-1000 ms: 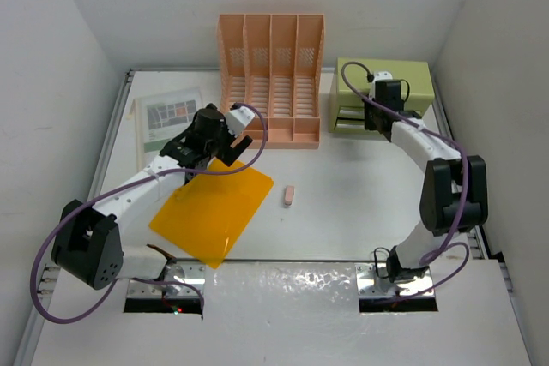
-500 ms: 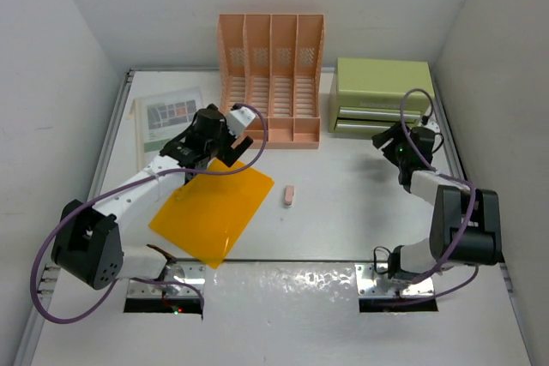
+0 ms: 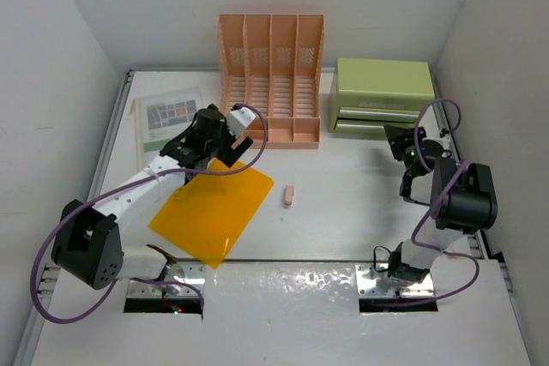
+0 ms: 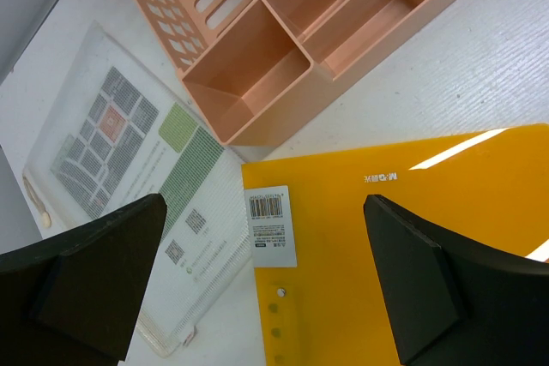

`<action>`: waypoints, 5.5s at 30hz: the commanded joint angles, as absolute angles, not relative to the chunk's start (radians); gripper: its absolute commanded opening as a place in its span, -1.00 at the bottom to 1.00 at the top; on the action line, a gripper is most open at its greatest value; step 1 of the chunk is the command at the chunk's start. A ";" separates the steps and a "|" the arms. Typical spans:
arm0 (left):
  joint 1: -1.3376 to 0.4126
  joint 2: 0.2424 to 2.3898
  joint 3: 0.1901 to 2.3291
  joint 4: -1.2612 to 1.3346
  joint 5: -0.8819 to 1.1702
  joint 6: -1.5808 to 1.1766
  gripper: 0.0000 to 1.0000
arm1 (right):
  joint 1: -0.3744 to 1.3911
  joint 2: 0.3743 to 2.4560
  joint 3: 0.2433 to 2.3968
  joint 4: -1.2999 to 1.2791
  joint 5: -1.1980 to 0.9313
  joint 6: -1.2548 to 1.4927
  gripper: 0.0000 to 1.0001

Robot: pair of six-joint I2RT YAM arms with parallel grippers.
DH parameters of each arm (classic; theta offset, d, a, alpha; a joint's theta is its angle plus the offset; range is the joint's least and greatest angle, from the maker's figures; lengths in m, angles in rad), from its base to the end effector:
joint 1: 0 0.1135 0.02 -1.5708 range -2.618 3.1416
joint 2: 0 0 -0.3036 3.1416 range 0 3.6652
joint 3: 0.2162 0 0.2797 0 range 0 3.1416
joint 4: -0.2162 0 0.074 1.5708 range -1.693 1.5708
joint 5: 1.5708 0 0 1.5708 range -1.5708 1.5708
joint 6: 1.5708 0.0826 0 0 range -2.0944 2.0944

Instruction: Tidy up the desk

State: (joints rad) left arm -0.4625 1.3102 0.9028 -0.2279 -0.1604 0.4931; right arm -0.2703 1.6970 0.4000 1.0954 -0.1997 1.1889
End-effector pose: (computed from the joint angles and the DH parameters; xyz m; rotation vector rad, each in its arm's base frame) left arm 0.3116 -0.1406 0.2614 0.9330 1.9961 0.1939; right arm 0.3336 -0.0754 0.1369 1.1145 1.4722 0.8312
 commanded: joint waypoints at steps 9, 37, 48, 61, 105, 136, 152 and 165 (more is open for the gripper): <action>-0.453 1.327 0.908 -0.189 -0.166 0.497 0.99 | -0.288 1.762 0.460 1.236 -0.222 1.275 -0.12; -0.453 1.330 0.916 -0.204 -0.176 0.497 0.99 | -0.288 1.913 0.538 1.246 -0.190 1.341 -0.03; -0.453 1.338 0.919 -0.204 -0.189 0.499 0.99 | -0.288 1.968 0.584 1.264 -0.201 1.356 -0.11; -0.454 1.342 0.923 -0.209 -0.190 0.499 0.99 | -0.288 1.993 0.595 1.302 -0.199 1.370 -0.17; -0.453 1.345 0.931 -0.218 -0.181 0.500 0.99 | -0.288 1.913 0.353 1.411 -0.170 1.428 -1.00; -0.436 1.293 0.956 -0.248 -0.176 0.497 0.99 | -0.053 1.191 0.185 0.520 0.138 0.762 0.98; 0.021 1.215 0.980 -0.319 0.029 0.403 0.99 | 0.788 1.333 0.716 -0.086 0.252 0.460 0.98; 0.057 1.223 0.927 -0.293 0.055 0.410 0.99 | 0.842 1.712 0.867 -0.101 0.098 0.442 0.45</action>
State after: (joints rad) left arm 0.0460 1.2289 0.9237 -0.3344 0.0277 0.4171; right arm 0.8391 1.6833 0.8238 -0.1001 0.1555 0.4507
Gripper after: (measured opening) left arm 0.996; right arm 0.755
